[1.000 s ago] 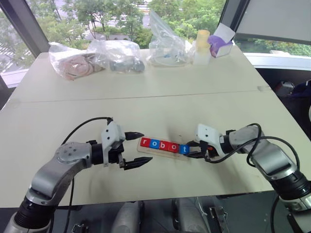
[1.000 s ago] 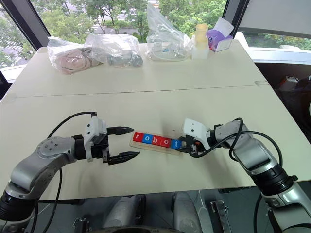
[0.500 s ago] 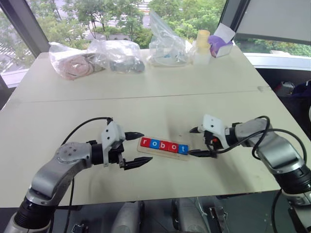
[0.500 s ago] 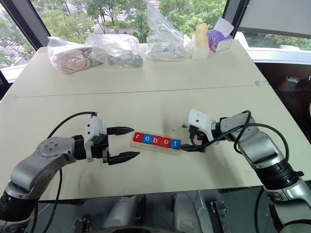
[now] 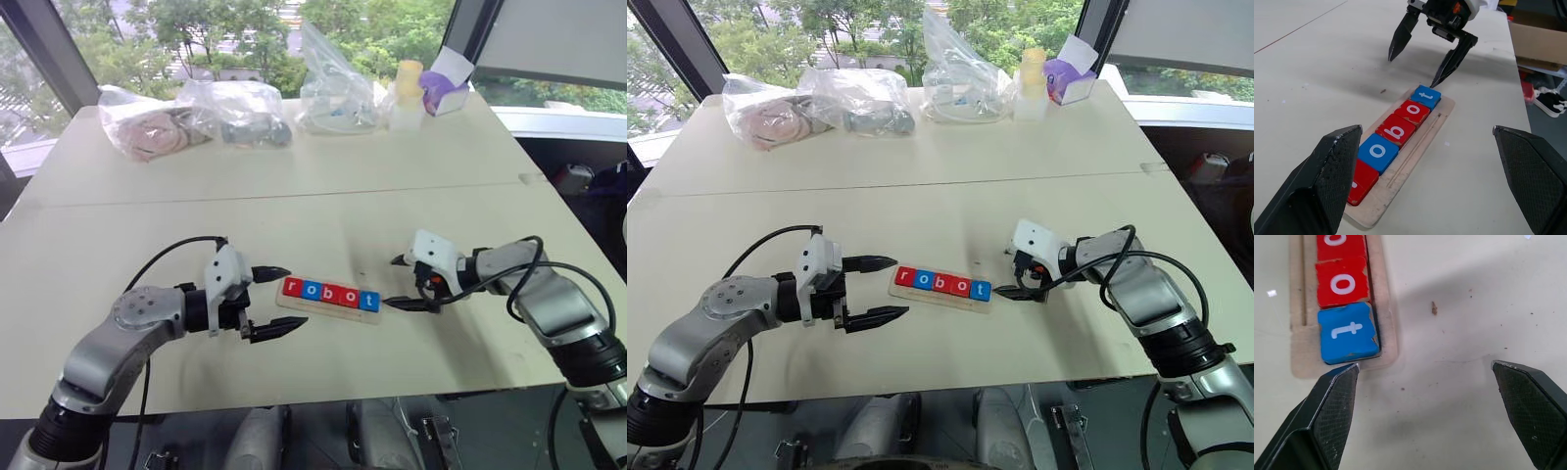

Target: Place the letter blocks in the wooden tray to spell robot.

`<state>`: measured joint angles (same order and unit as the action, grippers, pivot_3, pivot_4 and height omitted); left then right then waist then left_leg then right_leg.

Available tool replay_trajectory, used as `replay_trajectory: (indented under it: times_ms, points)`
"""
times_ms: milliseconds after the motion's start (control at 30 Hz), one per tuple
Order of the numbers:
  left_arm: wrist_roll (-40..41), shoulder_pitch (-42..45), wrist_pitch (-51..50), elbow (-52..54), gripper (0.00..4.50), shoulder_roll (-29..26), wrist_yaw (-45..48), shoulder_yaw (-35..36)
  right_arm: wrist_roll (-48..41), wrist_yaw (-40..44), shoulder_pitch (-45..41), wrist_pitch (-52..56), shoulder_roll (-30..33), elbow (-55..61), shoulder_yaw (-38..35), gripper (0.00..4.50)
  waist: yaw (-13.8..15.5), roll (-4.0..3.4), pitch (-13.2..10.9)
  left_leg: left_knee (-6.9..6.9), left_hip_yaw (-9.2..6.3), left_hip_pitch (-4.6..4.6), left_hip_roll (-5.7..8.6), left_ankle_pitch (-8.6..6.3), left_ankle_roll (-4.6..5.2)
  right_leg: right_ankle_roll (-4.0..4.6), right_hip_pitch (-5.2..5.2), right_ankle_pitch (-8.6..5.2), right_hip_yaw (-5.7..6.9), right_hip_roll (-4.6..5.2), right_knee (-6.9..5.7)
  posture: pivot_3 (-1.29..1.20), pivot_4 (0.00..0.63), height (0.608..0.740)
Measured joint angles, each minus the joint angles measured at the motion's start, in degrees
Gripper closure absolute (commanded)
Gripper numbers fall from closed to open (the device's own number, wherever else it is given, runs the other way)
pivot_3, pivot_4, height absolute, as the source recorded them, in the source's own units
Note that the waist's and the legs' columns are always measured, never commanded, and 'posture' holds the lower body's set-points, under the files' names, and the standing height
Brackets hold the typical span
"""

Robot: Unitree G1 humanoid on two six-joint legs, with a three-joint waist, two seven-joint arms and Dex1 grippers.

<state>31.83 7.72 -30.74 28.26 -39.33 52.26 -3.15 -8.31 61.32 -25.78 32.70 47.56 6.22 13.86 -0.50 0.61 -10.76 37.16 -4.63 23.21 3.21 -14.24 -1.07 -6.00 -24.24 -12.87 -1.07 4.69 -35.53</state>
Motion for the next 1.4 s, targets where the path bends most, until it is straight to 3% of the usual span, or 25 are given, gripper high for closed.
replay_trajectory:
  times_ms: [1400]
  points:
    - [0.0, -0.6, -0.5, 0.4, 0.00, -0.4, -0.6, 0.0, 1.0, 1.8, -1.4, 0.1, -1.8, 0.6, 1.4, 0.03, -0.1, 0.00, 0.0, -0.01, 0.00, -0.02, -0.01, 0.00, 0.00, 0.01, 0.00, 0.01, 0.00, -0.02, -0.02, 0.00, 0.150, 0.740]
